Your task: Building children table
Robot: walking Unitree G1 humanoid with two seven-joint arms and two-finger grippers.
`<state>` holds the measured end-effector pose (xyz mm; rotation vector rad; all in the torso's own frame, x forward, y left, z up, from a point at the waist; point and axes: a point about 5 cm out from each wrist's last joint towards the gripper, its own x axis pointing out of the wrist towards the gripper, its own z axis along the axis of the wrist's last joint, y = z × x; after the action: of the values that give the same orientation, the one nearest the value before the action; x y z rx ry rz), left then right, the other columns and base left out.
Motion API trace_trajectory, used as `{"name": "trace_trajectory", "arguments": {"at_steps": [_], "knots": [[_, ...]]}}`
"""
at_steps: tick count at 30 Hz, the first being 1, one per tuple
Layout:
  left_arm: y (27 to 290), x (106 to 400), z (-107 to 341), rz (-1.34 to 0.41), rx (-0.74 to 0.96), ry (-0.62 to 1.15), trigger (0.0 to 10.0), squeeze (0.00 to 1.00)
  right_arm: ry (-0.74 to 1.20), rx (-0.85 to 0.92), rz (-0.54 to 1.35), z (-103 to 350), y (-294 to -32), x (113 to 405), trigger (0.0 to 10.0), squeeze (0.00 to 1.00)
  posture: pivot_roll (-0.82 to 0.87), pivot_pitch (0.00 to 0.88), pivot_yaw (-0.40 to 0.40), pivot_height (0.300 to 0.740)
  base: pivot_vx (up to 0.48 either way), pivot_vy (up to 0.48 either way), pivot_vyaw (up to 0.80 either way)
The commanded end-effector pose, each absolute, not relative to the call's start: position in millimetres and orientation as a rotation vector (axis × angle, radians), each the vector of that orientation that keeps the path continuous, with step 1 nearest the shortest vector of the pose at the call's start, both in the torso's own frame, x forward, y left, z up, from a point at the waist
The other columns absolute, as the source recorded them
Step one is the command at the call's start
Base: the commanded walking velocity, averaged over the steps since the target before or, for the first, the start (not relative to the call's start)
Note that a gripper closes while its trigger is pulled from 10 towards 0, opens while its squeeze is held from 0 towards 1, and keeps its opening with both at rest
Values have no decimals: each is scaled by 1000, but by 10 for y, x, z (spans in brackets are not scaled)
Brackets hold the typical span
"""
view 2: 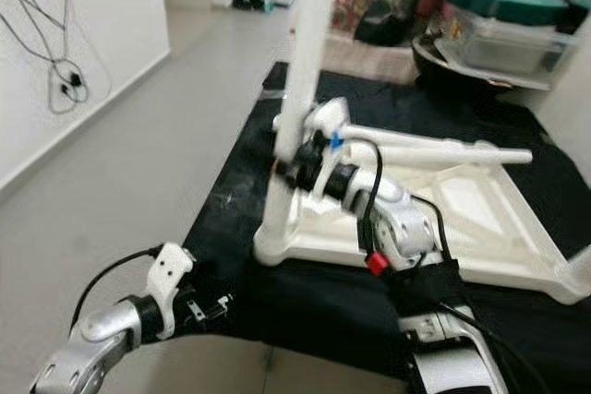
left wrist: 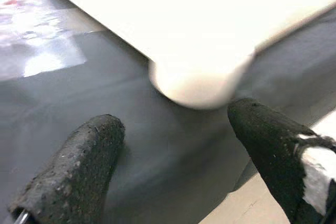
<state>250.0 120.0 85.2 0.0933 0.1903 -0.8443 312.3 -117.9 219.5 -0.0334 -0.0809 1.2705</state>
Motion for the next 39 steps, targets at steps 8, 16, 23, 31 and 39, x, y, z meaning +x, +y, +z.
{"name": "trace_trajectory", "arguments": {"at_steps": [8,16,23,31,39], "knots": [[1162,2513,850,-859,99,194,10000,0,-45,-114,1149,2013,-1196,3313,0,0,44,0,-121,740,0,0,0],[1179,2506,848,-857,100,195,10000,0,-33,-108,1045,1992,-1261,3375,0,0,47,0,-122,740,0,0,0],[1178,2512,853,-847,103,190,10000,0,204,-71,-12,1564,-1819,3755,0,0,55,0,-131,740,0,0,0],[1199,2499,843,-839,106,194,10000,0,246,-11,-244,1298,-1768,3586,0,0,53,0,-131,740,0,0,0],[1196,2512,847,-834,100,190,10000,0,125,40,-289,1519,-1771,3699,10000,612,48,0,-131,740,0,0,0]]}}
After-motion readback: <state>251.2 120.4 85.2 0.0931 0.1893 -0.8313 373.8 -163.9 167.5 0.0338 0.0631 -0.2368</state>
